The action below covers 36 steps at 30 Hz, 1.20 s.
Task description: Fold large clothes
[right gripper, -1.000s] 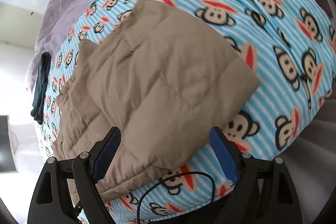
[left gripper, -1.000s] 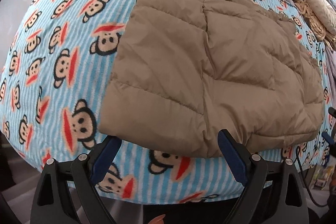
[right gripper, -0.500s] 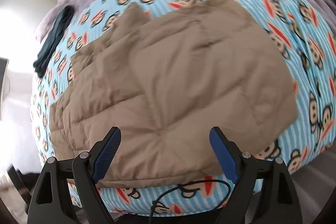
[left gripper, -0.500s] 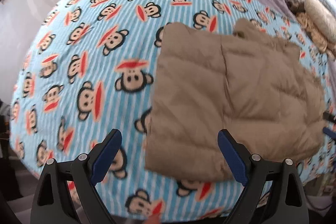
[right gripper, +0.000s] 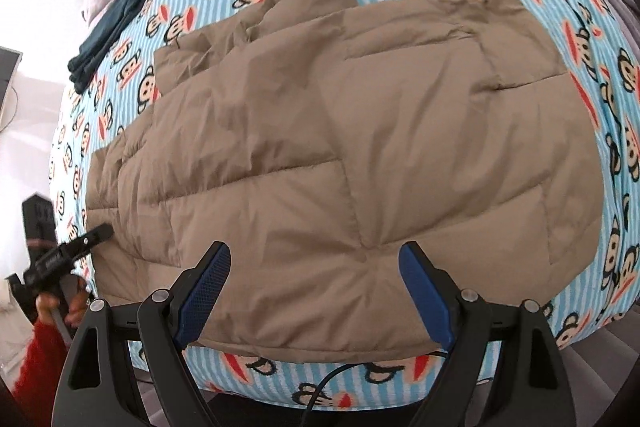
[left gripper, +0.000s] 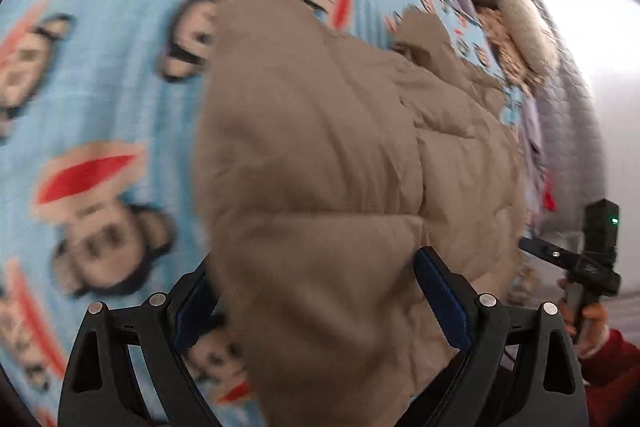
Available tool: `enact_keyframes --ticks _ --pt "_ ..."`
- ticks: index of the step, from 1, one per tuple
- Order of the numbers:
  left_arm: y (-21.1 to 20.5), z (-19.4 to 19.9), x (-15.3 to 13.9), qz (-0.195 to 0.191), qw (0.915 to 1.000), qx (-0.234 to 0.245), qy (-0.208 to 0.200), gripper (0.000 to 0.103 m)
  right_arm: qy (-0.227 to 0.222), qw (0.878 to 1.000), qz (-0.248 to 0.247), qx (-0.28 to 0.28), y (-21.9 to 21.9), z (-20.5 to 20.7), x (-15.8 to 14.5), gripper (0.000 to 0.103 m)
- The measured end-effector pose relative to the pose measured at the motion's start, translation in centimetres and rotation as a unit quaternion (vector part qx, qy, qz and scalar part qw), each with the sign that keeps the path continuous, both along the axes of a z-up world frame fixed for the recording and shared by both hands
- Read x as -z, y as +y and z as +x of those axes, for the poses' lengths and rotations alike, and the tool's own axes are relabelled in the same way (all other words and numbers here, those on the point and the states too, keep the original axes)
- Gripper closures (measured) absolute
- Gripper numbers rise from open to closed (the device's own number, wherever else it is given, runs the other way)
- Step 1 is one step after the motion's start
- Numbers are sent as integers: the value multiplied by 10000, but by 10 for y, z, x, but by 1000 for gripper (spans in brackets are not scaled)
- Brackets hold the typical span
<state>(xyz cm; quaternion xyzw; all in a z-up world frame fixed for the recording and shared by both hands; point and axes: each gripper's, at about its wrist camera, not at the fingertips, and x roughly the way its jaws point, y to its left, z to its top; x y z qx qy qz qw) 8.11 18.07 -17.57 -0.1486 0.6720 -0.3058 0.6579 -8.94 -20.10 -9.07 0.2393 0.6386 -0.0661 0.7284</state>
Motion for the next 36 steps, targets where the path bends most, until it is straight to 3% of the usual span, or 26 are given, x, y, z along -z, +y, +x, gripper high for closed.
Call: enact_keyframes --ticks 3,8,10,11,13,14,15,16,17,22,28,36 --pt "-18 7 17 -165 9995 232 137 10 38 10000 -4 -86 5 3 4 15" --pt "-34 8 29 -120 9992 348 165 11 -103 9994 -12 -323 16 12 4 15" --pt "-34 8 25 -204 9990 381 111 38 -187 9988 -95 -452 20 18 4 15" --pt "-32 8 24 -355 9985 377 192 61 -237 9983 -148 -506 21 22 3 15" --pt "-32 6 19 -604 9972 273 345 71 -398 9972 -199 -593 23 28 3 18" --pt "-35 5 15 -556 9976 279 303 73 -525 9961 -192 -679 24 32 2 35" --pt "-37 4 11 -513 9979 259 293 75 -597 9951 -203 -756 25 34 3 68" --pt "-39 2 4 -477 9982 219 290 76 -650 9935 -297 -891 27 38 5 82" --pt "-40 2 -1 -459 9984 193 286 76 -656 9922 -404 -976 28 41 7 90" --pt "-59 -7 -57 -467 9988 115 106 76 -824 9911 -298 -1000 21 59 30 91" --pt "-132 -25 -130 -157 9988 385 -261 76 -779 9948 346 -551 -1 71 65 95" --pt "-249 -46 -169 440 9941 851 -507 76 -594 9871 1488 -86 -30 89 101 102"
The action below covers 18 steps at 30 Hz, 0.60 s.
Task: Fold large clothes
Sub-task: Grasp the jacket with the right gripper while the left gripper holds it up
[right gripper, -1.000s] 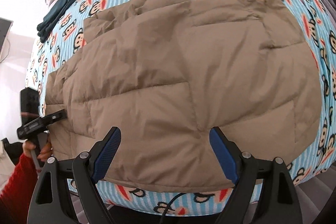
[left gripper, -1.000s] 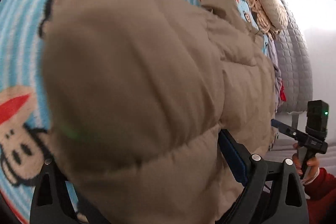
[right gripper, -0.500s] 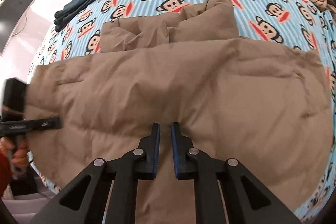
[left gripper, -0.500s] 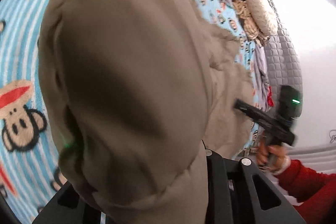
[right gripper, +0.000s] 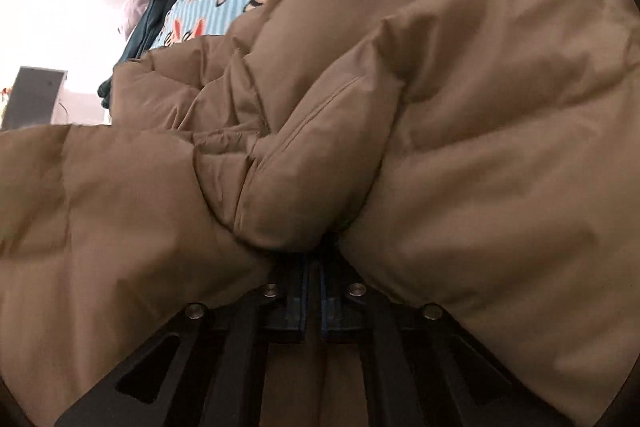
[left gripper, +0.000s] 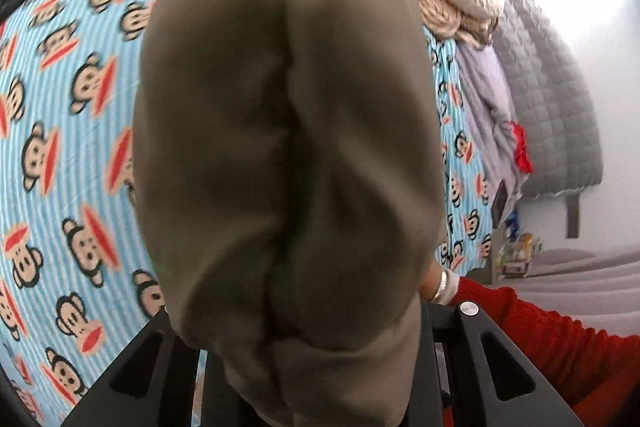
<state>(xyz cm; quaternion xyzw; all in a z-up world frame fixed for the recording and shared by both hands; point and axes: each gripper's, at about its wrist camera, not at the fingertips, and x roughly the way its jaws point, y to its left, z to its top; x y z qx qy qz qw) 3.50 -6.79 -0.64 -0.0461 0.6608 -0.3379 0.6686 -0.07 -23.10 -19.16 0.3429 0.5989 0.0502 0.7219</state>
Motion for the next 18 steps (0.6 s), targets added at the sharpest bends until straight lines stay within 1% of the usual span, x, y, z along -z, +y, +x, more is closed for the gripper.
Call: enact_keyframes --ticks 3,5,6,7,8,9,10,11,12,15,16,17,18 --pt "-38 -4 -2 187 9998 105 -26 75 55 9997 201 -111 -5 3 2 102" --pt "-60 -5 -2 279 9995 142 -39 75 41 9995 280 -166 -16 0 -9 102" --pt "-71 -6 -1 298 9994 168 -16 73 15 9994 301 -162 -22 -2 -13 102" --pt "-82 -7 1 242 9995 202 61 71 -20 9994 320 -138 -33 -7 -20 102" --pt "-91 -8 3 167 9994 260 143 67 -47 9996 277 -92 -46 -14 -28 102" --pt "-99 -8 5 108 9992 303 218 66 -55 9998 206 -61 -55 -18 -34 102" --pt "-111 -9 10 12 9988 352 334 58 -66 10000 63 1 -69 -28 -43 101" --pt "-121 -9 14 -126 9982 376 445 48 -108 9999 -43 110 -84 -39 -51 97" --pt "-128 -9 17 -233 9976 377 531 44 -133 9996 -78 227 -95 -49 -57 97" --pt "-152 -10 33 -455 9950 567 679 44 -126 9979 -153 614 -129 -83 -67 97" --pt "-150 -4 38 -488 9945 639 673 42 -105 9972 -193 715 -137 -93 -68 97" --pt "-166 -3 44 -575 9933 745 670 33 -68 9960 -243 860 -147 -106 -68 97" --pt "-167 -2 49 -633 9928 783 646 32 -42 9947 -257 996 -155 -117 -69 97"
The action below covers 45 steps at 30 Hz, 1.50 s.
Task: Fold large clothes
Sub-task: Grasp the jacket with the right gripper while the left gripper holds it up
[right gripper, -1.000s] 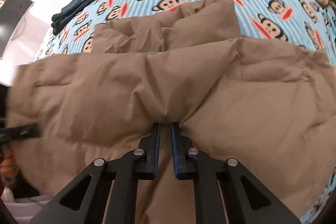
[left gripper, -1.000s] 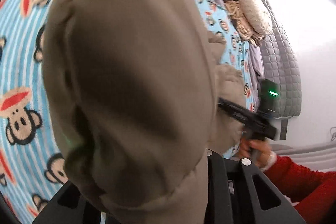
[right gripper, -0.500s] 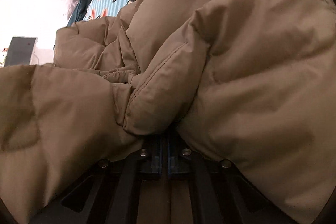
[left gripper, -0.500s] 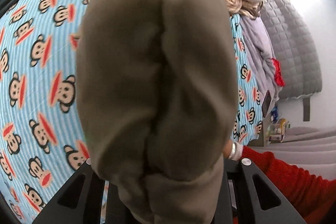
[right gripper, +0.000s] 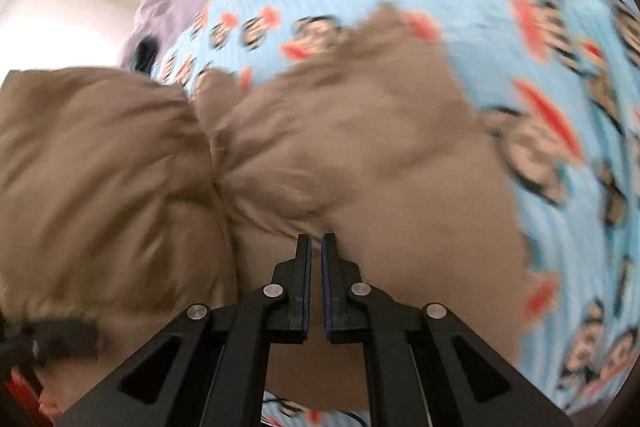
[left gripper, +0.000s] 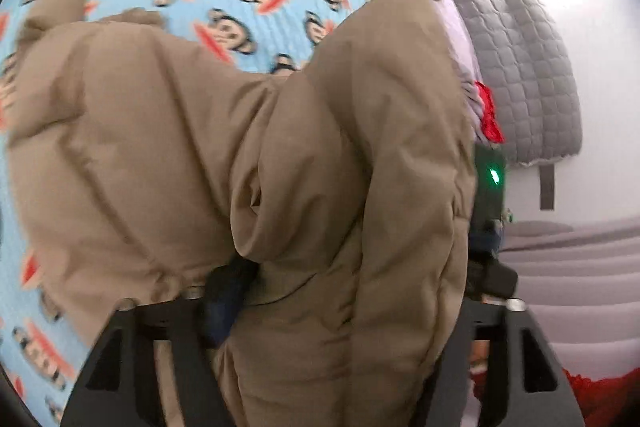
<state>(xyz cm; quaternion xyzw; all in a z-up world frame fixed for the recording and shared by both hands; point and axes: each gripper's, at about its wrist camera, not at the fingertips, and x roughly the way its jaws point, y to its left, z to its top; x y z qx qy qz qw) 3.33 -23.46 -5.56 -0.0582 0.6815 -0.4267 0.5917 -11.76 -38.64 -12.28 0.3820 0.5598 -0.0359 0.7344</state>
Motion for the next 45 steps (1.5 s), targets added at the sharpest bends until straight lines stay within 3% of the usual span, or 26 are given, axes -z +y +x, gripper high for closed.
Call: enact_keyframes --ticks 4,5,8,9,12,19,23,25,26,27,29,32,35,37,40,45 --pt "-36 5 26 -9 10000 54 -49 31 65 9990 10 448 -25 -41 -4 96" --pt "-35 -4 27 30 10000 42 -56 31 64 9986 17 520 -30 -51 -6 88" --pt "-57 2 51 233 9997 6 -55 24 -41 9982 38 605 -34 -70 -18 35" --pt "-62 0 54 336 9994 6 -70 24 -167 9980 41 611 -32 -74 -24 34" --pt "-77 3 58 702 9971 240 -149 24 -580 9973 139 430 -27 -92 -46 34" --pt "-86 13 61 881 9956 307 108 24 -1247 9895 448 -584 20 -99 -85 34" --pt "-87 9 54 1007 9938 457 74 24 -1356 9862 60 -947 52 -88 -91 34" --pt "-87 9 41 929 9945 492 -42 24 -1231 9886 -285 -818 58 -79 -87 38" --pt "-83 11 30 778 9957 478 -134 24 -1087 9912 -365 -666 57 -76 -81 68" --pt "-79 12 19 635 9967 453 -228 24 -1031 9926 -332 -543 54 -76 -78 85" --pt "-63 19 -7 401 9963 292 -703 24 -776 9957 -490 -139 43 -79 -67 89" --pt "-33 30 -26 557 9869 -37 -1515 24 -407 9976 -418 372 23 -92 -45 89" --pt "-5 41 -11 1384 9615 -226 -2362 24 -76 9969 -132 778 8 -109 -14 89" --pt "5 45 8 1639 9578 -284 -2344 24 2 9957 62 923 2 -117 1 88" --pt "4 43 28 1675 9554 -393 -2399 24 34 9928 409 1124 -5 -120 22 86" --pt "-35 41 55 1805 9494 -232 -2558 17 93 9913 510 1207 -13 -124 46 84"
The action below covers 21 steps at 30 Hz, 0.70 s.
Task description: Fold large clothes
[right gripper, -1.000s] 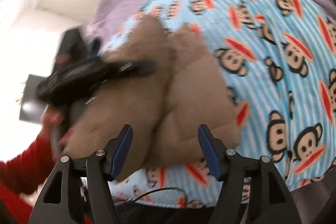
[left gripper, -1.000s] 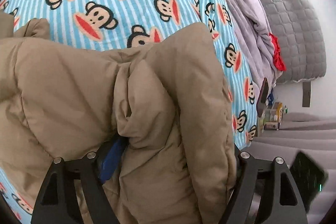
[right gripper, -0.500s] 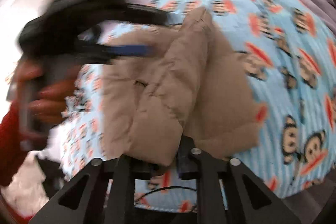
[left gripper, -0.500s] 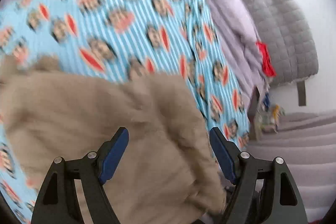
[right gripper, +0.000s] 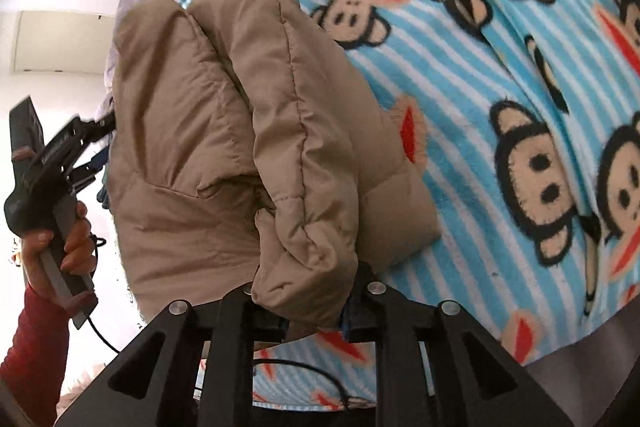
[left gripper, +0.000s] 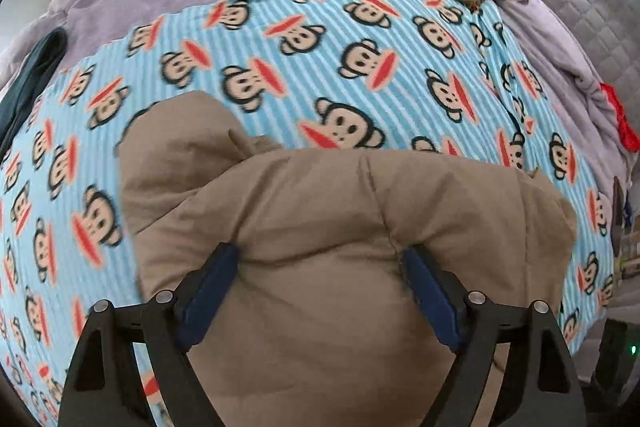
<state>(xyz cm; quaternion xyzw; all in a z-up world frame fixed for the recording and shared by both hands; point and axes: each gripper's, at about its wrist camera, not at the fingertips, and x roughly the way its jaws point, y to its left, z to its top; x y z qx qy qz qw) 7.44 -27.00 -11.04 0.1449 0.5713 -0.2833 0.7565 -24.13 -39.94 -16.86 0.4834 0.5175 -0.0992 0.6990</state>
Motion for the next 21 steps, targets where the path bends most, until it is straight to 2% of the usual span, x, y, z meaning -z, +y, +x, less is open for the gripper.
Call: enact_keyframes --ticks 4,6,8,10,14,15,18,21 --pt "-19 -3 10 139 9998 61 -91 17 13 9999 86 -79 -11 3 12 83" --pt "-20 -5 11 213 9997 68 -134 17 93 9998 194 -48 -16 2 8 79" --pt "-18 -4 11 200 9997 57 -125 17 189 9996 -95 -159 -24 1 -10 70" --pt "-16 -3 11 189 9998 38 -107 17 221 9980 -507 -307 -28 2 -31 66" --pt "-15 -3 10 191 9998 11 -96 17 -87 9946 -1006 -254 -40 -4 -75 48" --pt "-15 -3 10 196 9998 12 -105 17 -170 9936 -1100 -213 -45 1 -83 47" --pt "-14 -4 9 243 9996 -8 -127 17 -357 9919 -1180 -294 -52 17 -96 46" --pt "-13 -4 6 277 9995 -32 -121 17 -266 9894 -1282 -631 -45 42 -94 33"
